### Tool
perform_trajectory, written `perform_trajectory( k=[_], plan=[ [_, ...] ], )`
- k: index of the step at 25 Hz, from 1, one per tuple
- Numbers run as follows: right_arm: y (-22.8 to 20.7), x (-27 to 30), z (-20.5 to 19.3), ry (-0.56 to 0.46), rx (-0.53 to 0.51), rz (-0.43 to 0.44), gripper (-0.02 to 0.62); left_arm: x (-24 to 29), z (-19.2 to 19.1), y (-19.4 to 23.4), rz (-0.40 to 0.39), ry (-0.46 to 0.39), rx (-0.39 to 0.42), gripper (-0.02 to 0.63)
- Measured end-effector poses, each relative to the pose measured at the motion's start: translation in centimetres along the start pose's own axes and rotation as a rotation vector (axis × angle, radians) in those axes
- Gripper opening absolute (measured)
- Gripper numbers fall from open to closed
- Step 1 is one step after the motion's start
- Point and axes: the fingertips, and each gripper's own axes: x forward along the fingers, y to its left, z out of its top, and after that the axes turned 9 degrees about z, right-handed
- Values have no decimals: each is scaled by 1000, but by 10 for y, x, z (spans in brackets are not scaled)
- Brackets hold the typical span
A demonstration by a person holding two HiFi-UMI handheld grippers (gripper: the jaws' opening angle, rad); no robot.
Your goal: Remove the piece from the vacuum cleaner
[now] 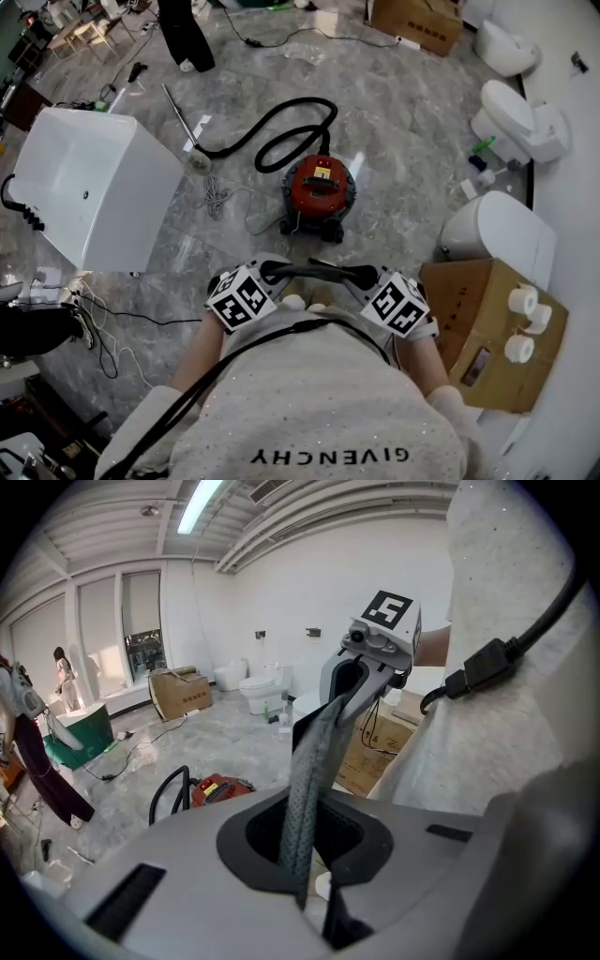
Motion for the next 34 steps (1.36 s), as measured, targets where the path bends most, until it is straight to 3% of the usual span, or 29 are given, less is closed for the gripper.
perform_trajectory(
  k=[34],
  plan=[
    [-4, 0, -20, 40, 8, 12, 37, 17, -2, -8, -52, 28, -17, 32]
  ],
)
